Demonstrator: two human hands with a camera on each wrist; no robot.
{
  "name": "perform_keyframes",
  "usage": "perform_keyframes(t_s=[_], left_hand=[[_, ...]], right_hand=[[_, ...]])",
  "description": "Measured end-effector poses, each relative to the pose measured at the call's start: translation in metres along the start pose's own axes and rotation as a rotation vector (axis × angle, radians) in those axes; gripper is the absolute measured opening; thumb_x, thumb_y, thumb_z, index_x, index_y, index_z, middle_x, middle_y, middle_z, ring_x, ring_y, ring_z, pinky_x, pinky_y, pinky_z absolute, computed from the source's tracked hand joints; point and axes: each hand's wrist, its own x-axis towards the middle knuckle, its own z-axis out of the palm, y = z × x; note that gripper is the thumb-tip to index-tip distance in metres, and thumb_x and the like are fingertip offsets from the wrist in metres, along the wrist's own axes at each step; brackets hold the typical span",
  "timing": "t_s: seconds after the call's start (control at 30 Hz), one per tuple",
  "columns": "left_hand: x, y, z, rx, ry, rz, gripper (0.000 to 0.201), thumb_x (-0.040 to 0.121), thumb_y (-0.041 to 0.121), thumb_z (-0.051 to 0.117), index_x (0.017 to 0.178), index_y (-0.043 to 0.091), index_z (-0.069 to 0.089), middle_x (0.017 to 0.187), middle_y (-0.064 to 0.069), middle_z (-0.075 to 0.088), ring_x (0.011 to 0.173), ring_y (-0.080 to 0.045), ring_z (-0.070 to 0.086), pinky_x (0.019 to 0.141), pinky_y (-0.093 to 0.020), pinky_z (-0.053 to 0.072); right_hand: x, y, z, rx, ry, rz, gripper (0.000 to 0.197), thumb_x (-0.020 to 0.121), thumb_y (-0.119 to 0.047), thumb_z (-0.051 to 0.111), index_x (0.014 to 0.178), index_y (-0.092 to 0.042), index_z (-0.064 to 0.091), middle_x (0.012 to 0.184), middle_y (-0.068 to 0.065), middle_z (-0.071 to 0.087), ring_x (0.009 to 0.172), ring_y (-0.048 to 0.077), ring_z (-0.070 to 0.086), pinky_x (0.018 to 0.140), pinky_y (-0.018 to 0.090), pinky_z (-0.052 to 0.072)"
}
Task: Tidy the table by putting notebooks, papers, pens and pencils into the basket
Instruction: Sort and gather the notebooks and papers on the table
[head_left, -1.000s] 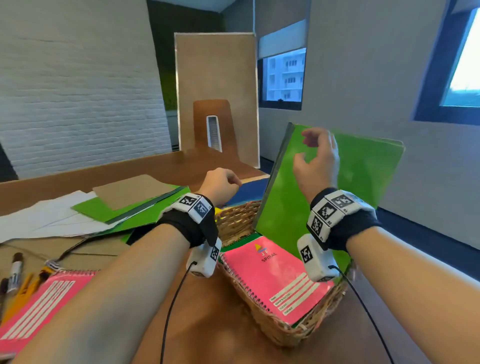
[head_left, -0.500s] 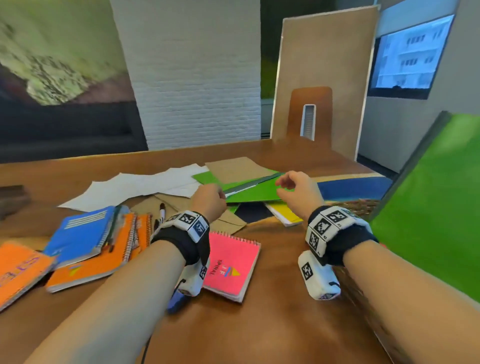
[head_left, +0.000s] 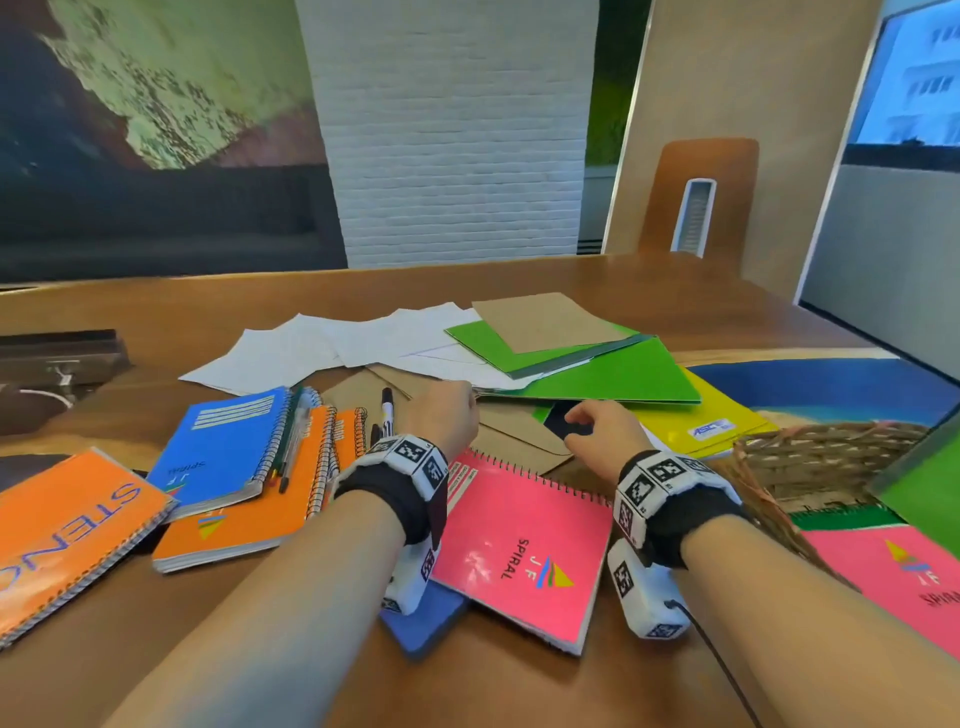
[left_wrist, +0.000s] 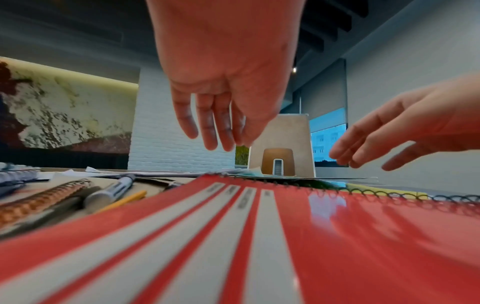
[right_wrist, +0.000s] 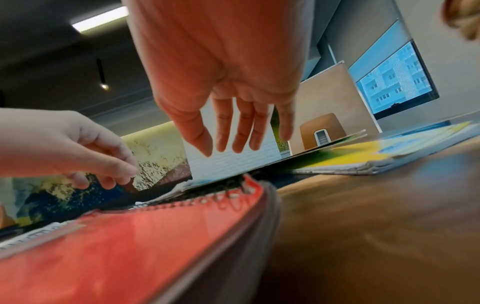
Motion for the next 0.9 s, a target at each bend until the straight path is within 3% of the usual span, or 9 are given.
perform_keyframes(t_s=[0.13, 0.47, 0.57, 0.7, 0.8, 0.9], left_hand=[[0.020, 0.007, 0.002, 0.034, -0.010, 0.080, 0.023, 0.093, 0.013, 0.043, 0.102, 0.009, 0.064, 0.103, -0.010, 0.064, 0.096, -0.028, 0.059, 0.070, -0.032, 0.045], [0.053, -0.001, 0.021, 0.152, -0.197, 0.084, 0.025, 0.091, 0.005, 0.045, 0.107, 0.008, 0.064, 0.112, -0.012, 0.063, 0.102, -0.027, 0.059, 0.081, -0.032, 0.048], [0.052, -0.011, 0.021, 0.224, -0.215, 0.063, 0.027, 0.091, 0.006, 0.044, 0.110, 0.009, 0.063, 0.113, -0.011, 0.063, 0.102, -0.026, 0.061, 0.084, -0.032, 0.049], [0.053, -0.006, 0.022, 0.268, -0.194, 0.137, 0.029, 0.093, 0.007, 0.042, 0.116, 0.009, 0.059, 0.120, -0.013, 0.058, 0.109, -0.027, 0.055, 0.089, -0.034, 0.047], [0.054, -0.003, 0.024, 0.252, -0.212, 0.151, 0.030, 0.093, 0.007, 0.042, 0.118, 0.008, 0.058, 0.121, -0.013, 0.057, 0.112, -0.028, 0.053, 0.091, -0.036, 0.046], [0.055, -0.008, 0.025, 0.212, -0.183, 0.147, 0.028, 0.090, 0.007, 0.043, 0.111, 0.009, 0.062, 0.117, -0.012, 0.060, 0.107, -0.028, 0.056, 0.086, -0.034, 0.045]], right_hand=[[0.019, 0.005, 0.001, -0.076, 0.001, 0.031, 0.039, 0.082, -0.015, 0.060, 0.121, -0.013, 0.060, 0.125, 0.010, 0.057, 0.115, 0.026, 0.053, 0.097, 0.036, 0.045], [0.055, 0.009, 0.010, -0.370, -0.027, -0.008, 0.045, 0.088, -0.018, 0.055, 0.132, -0.016, 0.046, 0.136, 0.006, 0.044, 0.126, 0.025, 0.041, 0.104, 0.039, 0.037], [0.065, 0.008, 0.011, -0.423, -0.033, -0.025, 0.049, 0.090, -0.017, 0.054, 0.137, -0.015, 0.040, 0.140, 0.006, 0.042, 0.128, 0.024, 0.040, 0.106, 0.039, 0.035], [0.078, 0.006, 0.013, -0.482, -0.115, -0.017, 0.050, 0.091, -0.016, 0.051, 0.139, -0.011, 0.037, 0.141, 0.008, 0.042, 0.128, 0.026, 0.042, 0.106, 0.041, 0.036], [0.083, 0.010, 0.015, -0.498, -0.146, 0.011, 0.046, 0.092, -0.015, 0.051, 0.136, -0.011, 0.038, 0.138, 0.009, 0.045, 0.126, 0.027, 0.044, 0.105, 0.042, 0.037], [0.085, 0.008, 0.017, -0.480, -0.107, 0.010, 0.031, 0.092, -0.015, 0.050, 0.122, -0.011, 0.045, 0.126, 0.010, 0.052, 0.118, 0.028, 0.048, 0.100, 0.041, 0.038]])
